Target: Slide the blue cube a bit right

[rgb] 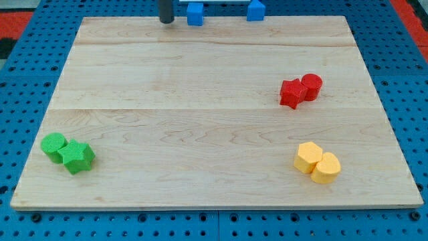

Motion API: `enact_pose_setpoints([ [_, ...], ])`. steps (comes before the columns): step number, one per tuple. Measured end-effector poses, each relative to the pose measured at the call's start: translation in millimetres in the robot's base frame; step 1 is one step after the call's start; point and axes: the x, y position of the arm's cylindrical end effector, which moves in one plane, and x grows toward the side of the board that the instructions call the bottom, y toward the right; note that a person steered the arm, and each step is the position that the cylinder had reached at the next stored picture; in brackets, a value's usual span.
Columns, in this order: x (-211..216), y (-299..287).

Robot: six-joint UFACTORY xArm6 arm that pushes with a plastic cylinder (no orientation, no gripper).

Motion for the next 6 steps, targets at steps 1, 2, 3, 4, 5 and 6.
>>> enact_pose_setpoints([
  [1,-2,-8],
  [2,-1,30],
  [3,1,41],
  [4,1,42],
  [5,1,61],
  [6,-1,85],
])
